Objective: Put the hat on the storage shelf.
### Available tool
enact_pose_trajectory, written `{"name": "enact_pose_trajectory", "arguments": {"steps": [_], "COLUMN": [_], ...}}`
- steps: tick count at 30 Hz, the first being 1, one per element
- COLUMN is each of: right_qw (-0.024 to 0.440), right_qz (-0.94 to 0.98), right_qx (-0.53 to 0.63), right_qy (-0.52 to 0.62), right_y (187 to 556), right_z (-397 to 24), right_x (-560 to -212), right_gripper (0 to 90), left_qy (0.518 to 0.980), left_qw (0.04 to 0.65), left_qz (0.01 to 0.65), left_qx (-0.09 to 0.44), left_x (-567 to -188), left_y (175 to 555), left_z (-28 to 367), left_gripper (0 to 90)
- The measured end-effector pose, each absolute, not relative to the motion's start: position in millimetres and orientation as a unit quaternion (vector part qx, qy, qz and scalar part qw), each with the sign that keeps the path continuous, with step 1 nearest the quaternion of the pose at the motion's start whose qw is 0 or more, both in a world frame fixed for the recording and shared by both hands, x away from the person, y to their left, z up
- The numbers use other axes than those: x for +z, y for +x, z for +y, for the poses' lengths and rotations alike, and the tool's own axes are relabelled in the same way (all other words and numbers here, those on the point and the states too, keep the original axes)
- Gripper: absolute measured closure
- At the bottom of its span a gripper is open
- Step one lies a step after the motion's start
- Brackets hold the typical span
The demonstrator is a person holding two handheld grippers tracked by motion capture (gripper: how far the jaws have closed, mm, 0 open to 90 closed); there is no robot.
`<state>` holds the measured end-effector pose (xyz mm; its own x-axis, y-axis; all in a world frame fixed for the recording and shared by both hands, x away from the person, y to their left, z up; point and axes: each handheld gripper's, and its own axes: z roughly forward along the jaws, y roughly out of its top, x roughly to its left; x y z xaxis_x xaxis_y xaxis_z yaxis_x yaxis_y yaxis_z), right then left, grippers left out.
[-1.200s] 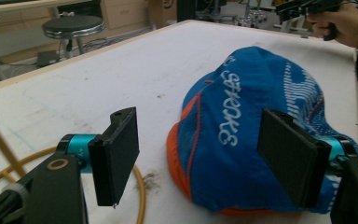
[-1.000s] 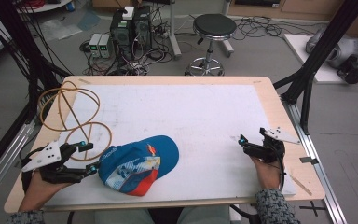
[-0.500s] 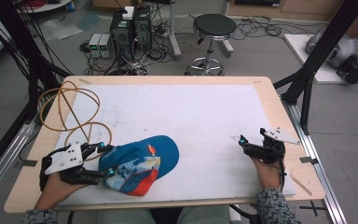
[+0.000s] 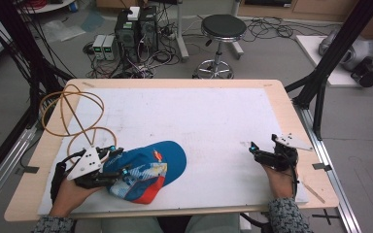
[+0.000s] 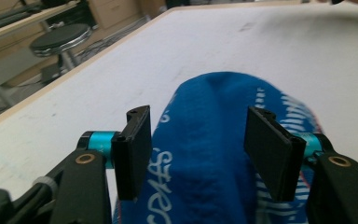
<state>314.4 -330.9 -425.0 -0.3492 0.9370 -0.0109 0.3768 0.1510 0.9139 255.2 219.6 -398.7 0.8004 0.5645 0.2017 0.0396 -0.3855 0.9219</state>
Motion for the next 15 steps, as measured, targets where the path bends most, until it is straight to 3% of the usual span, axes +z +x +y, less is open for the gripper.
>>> {"name": "enact_pose_trajectory", "arguments": {"steps": [7,15], "right_qw": [0.313,0.313], "right_qz": [0.689,0.689], "right_qx": [0.445,0.443], "right_qy": [0.478,0.481], "right_y": [314.5,313.4], "right_z": [-331.6,-331.7], "right_x": [-425.2,-425.1], "right_gripper": [11.6,11.6], "left_qy": [0.797,0.805], "left_qw": [0.514,0.503], "left_qz": [0.189,0.204], "left_qx": [0.254,0.239], "left_x": [-398.7,-398.6], "left_y": [255.3,256.2], "left_z": [218.2,212.5], "left_gripper": [49.6,65.5]}}
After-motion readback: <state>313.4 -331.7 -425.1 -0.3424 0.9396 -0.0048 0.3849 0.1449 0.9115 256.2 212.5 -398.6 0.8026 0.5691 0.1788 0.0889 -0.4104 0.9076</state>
